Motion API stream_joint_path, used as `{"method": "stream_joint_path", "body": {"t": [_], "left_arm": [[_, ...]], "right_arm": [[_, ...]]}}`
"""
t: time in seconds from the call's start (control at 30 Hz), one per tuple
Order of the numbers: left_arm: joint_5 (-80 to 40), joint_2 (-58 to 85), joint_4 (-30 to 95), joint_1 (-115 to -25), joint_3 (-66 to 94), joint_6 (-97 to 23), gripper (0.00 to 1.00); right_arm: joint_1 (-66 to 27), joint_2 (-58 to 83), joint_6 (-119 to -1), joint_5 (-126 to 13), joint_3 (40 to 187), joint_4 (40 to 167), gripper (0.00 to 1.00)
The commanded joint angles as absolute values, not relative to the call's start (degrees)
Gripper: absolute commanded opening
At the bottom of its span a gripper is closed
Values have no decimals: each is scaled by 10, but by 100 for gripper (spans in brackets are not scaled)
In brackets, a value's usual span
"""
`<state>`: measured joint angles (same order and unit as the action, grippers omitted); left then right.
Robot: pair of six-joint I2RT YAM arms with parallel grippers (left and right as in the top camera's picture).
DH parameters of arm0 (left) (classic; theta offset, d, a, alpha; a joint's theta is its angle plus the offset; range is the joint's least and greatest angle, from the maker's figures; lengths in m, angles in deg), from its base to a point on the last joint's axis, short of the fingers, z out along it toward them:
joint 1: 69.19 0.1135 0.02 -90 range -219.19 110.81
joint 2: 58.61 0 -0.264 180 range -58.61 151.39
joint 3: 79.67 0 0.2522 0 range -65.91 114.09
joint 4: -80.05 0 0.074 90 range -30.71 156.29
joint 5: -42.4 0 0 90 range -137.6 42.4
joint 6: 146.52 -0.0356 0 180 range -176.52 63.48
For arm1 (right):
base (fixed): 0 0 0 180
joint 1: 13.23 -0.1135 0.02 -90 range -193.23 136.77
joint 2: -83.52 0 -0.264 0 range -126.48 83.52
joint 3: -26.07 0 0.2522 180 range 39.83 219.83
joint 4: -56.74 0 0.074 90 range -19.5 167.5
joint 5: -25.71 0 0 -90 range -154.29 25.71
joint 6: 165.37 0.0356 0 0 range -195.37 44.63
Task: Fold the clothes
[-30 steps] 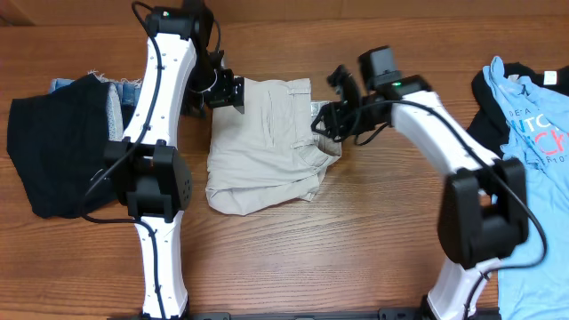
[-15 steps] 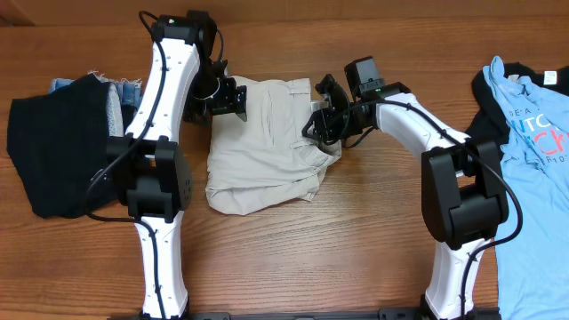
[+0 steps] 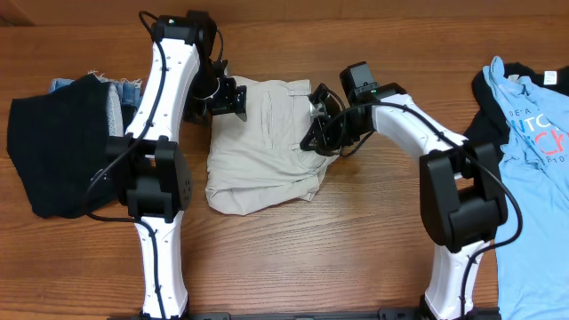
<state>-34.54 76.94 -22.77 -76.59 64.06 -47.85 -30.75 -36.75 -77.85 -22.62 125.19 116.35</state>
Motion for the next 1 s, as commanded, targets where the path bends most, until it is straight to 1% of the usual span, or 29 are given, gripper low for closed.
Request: {"method": "stream_joint_path", "body": {"t": [0.0, 0.03, 0.13, 0.17, 0.2, 0.27, 0.3, 0.37, 0.4, 0.43, 0.5, 0.53, 0.73, 0.8, 0.87, 0.97], "left_arm": [[-347, 761, -225, -764, 637, -491, 91], [-347, 761, -226, -764, 637, -491, 91], [-347, 761, -226, -764, 637, -493, 92], [-347, 761, -225, -763, 637, -493, 92], [-347, 761, -223, -763, 637, -493, 92], [-347, 761, -221, -763, 637, -493, 92], [-347, 761, -220, -763, 637, -493, 93], [-347, 761, -219, -763, 637, -493, 92], [-347, 761, -219, -763, 637, -493, 92], [-347, 761, -219, -763, 637, -493, 92], [-347, 761, -219, -763, 637, -493, 92], [-347, 761, -219, -763, 637, -493, 92], [-355, 761, -219, -763, 637, -493, 94], [-357, 761, -220, -763, 637, -493, 95], [-357, 761, -220, -763, 637, -493, 95], [-356, 761, -242, -763, 637, -493, 95]], "right_arm": [[-303, -286, -799, -273, 1254, 1227, 4], [-303, -283, -799, -276, 1254, 1240, 4], [-303, -287, -796, -276, 1253, 1275, 22], [-304, -288, -796, -276, 1253, 1282, 31], [-304, -290, -796, -276, 1253, 1288, 37], [-307, -293, -796, -276, 1253, 1300, 45], [-309, -295, -796, -276, 1253, 1304, 47], [-316, -304, -796, -276, 1252, 1305, 46], [-320, -306, -797, -276, 1250, 1304, 42], [-322, -309, -796, -276, 1248, 1304, 27], [-331, -312, -797, -276, 1245, 1317, 8], [-336, -308, -797, -271, 1245, 1338, 4], [-341, -269, -817, -296, 1245, 1442, 4], [-341, -270, -816, -324, 1242, 1445, 4], [-341, -270, -813, -339, 1225, 1412, 4], [-339, -270, -779, -370, 1212, 1377, 23]]}}
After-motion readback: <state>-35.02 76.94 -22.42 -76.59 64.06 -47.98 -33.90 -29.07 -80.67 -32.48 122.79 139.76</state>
